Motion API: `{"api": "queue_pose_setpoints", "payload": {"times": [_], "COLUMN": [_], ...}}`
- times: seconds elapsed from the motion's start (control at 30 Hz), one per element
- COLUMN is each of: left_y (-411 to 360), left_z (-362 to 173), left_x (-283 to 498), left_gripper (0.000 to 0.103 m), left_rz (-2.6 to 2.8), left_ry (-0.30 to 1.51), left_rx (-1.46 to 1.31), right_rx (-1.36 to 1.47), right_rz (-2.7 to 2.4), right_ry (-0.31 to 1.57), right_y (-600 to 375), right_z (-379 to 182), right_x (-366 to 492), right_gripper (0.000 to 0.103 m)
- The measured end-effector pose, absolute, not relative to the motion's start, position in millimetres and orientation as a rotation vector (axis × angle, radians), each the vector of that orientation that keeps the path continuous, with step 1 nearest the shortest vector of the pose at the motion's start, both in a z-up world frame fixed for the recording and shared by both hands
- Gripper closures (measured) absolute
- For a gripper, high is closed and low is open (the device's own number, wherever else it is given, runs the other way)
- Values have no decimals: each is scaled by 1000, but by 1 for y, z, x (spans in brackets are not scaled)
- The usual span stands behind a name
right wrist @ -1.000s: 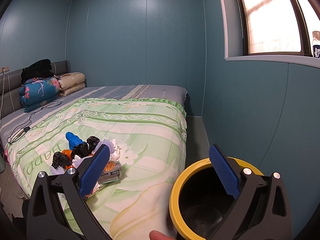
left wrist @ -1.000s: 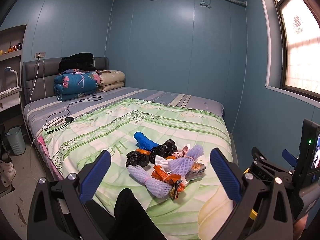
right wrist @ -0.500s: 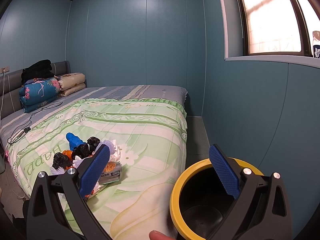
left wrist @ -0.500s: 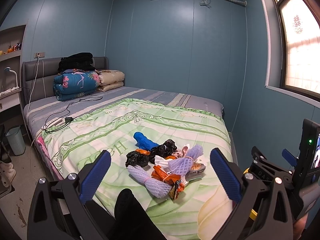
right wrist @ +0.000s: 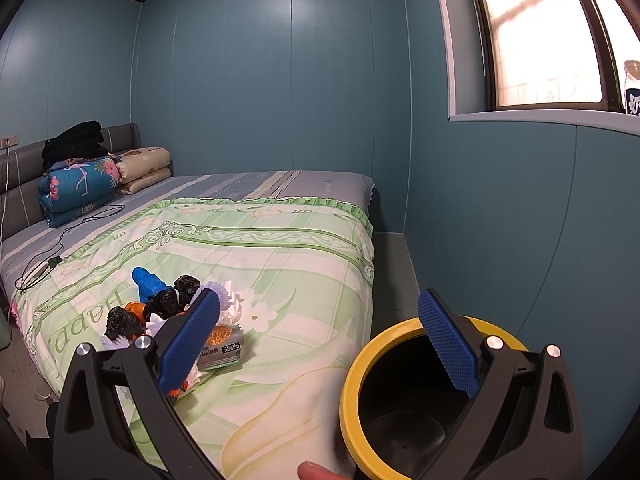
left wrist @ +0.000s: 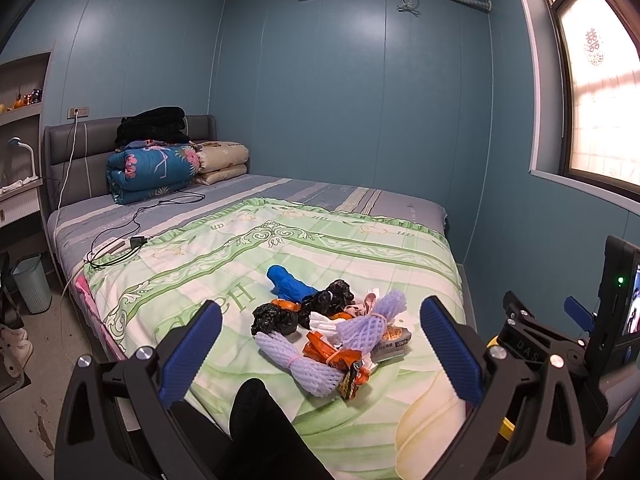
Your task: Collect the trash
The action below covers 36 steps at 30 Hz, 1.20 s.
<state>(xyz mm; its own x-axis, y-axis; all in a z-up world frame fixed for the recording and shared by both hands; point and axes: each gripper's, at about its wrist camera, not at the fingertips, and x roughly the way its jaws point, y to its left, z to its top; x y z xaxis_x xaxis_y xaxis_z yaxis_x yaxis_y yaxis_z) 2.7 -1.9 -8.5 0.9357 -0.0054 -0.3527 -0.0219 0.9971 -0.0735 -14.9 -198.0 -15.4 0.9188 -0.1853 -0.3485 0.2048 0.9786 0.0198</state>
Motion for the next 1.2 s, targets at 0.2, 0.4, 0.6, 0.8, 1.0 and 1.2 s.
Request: {"api": "queue_pose_setpoints", "payload": {"times": [0.2,0.4,0.6,0.8,1.0,1.2], "left_y": [-2,-2,-2,0,19,43], "left_z": [-8,-8,-7,-8,-18,-40], "left_x": [3,2,2,5,19,44], "left_gripper": [7,7,7,7,7,7], "left_rz": [10,9,11,28,-25,-26], "left_ry": [361,360,360,363,371,392], "left_rx": [-77,-78,-74,-64,-61,-19], "right_rx": [57,66,58,58,71,151], "right_rz": [-204,-205,-218,-220,-176,-24], "right_ry": [351,362,351,349,331,423], "right_y": [-198,-200,-200,-203,-200,-194], "right_z": [-14,-12,-14,-18,-13,-15], "right_x": [-15,-13,-10,1,25,71], "right_gripper": [8,8,8,8,8,8]}}
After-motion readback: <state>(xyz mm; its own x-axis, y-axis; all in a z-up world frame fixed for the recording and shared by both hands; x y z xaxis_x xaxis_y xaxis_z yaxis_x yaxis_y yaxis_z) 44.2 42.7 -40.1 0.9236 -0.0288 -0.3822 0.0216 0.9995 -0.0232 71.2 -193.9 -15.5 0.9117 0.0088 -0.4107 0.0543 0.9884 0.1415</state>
